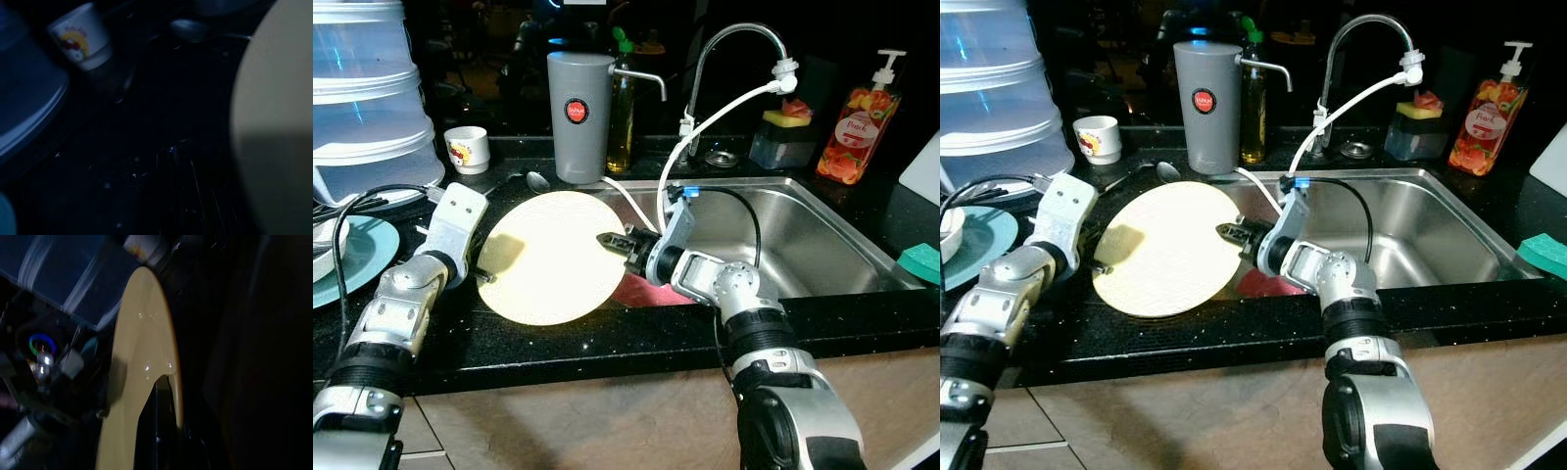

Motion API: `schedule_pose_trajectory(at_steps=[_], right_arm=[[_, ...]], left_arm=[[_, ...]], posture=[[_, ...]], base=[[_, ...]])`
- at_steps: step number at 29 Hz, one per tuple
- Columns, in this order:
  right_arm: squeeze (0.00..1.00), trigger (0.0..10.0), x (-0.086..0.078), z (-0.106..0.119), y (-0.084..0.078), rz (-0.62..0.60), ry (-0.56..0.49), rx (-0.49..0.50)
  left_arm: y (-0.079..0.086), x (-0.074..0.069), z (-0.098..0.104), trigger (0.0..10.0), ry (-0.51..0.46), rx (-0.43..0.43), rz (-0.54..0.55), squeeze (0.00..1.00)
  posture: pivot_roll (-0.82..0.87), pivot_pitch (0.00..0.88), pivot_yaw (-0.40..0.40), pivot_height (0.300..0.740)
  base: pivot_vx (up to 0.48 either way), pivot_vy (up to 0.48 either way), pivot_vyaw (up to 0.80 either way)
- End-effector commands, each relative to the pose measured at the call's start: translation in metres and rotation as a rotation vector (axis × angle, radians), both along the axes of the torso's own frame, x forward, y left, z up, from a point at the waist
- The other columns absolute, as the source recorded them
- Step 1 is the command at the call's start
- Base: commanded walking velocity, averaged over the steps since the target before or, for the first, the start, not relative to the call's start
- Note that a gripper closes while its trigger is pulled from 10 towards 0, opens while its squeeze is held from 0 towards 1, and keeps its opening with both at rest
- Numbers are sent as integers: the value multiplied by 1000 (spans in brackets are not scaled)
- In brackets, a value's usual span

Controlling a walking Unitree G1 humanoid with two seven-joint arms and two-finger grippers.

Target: Kitchen organization

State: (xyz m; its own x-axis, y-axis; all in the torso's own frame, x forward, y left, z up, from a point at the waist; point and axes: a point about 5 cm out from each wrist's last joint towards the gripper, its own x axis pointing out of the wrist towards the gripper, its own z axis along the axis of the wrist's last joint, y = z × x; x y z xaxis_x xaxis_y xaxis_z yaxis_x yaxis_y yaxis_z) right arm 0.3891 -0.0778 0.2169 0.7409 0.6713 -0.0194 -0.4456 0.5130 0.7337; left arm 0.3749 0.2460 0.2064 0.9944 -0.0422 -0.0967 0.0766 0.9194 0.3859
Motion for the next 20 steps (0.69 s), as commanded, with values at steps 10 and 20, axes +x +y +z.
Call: schedule_pose_trajectory(at_steps=[10,20], right_arm=[[0,0,17,19,-44,-306,-42,144],[0,0,23,39,-97,-638,-193,105]], left_arm=[[-14,6,24,10000,-200,-12,-22,0],[-69,4,38,10000,-282,-7,-346,0]], posture=[[63,0,-19,740],[64,2,-15,740]], base=[[0,0,0],[0,0,0]])
